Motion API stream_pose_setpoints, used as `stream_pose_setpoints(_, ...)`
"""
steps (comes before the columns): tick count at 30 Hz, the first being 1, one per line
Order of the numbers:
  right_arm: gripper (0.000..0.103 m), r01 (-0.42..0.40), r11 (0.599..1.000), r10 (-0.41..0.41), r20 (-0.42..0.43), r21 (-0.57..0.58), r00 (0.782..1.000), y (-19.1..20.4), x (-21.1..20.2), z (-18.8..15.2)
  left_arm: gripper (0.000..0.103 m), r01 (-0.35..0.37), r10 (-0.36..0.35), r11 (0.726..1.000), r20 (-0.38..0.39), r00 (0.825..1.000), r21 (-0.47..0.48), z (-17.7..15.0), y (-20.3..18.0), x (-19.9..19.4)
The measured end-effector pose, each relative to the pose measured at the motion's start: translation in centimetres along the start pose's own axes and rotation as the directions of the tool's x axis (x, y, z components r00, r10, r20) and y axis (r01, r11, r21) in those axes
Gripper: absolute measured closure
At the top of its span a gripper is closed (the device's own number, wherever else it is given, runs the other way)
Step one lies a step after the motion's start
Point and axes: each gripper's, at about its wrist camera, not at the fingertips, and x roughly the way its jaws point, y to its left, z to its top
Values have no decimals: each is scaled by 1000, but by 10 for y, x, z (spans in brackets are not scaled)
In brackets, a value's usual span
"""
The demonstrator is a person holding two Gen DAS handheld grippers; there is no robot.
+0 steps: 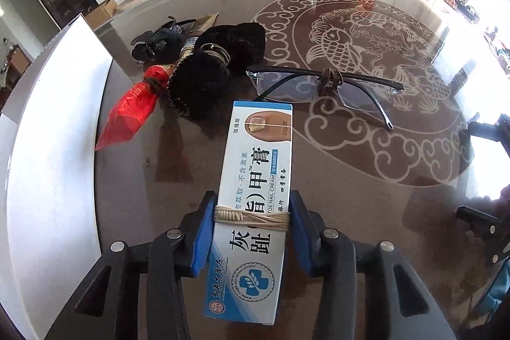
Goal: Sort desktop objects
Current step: 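Move the left tool to the toenail ointment box and close on it, then close the right tool on the black-framed eyeglasses while the left tool holds the ointment box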
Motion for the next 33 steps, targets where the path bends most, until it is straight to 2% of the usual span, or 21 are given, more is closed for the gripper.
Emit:
stream_pose_setpoints(3,0,0,1000,0,0,0,1000,0,0,0,55,59,-72,985,-74,995,-161,3,9,3)
stream_pose_setpoints(5,0,0,1000,0,0,0,1000,0,0,0,39,89,-109,974,-83,991,-208,5,9,4)
stream_pose_setpoints(6,0,0,1000,0,0,0,1000,0,0,0,34,95,-115,971,-82,990,-220,5,6,5)
stream_pose_setpoints(8,0,0,1000,0,0,0,1000,0,0,0,6,64,-89,970,-100,991,-234,2,-3,9)
stream_pose_setpoints(9,0,0,1000,0,0,0,1000,0,0,0,1,26,-53,974,-118,992,-226,1,-10,13)
stream_pose_setpoints(14,0,0,1000,0,0,0,1000,0,0,0,0,7,-26,970,-73,997,-243,-5,-16,-2)
stream_pose_setpoints(19,0,0,1000,0,0,0,1000,0,0,0,0,17,-10,975,31,999,-224,-20,-16,-19)
stream_pose_setpoints(23,0,-5,1000,5,1,-4,1000,-1,1,2,0,13,-5,972,34,999,-235,-24,-9,-29)
stream_pose_setpoints(26,0,-22,999,22,0,-33,1000,-3,19,26,0,-3,12,962,30,999,-272,-29,2,-35)
stream_pose_setpoints(30,0,-11,1000,10,-8,-16,1000,-10,56,79,0,-20,29,954,26,999,-299,-34,14,-43)
stream_pose_setpoints(33,0,-27,997,27,6,-74,1000,4,78,109,3,-22,34,952,35,999,-304,-37,20,-49)
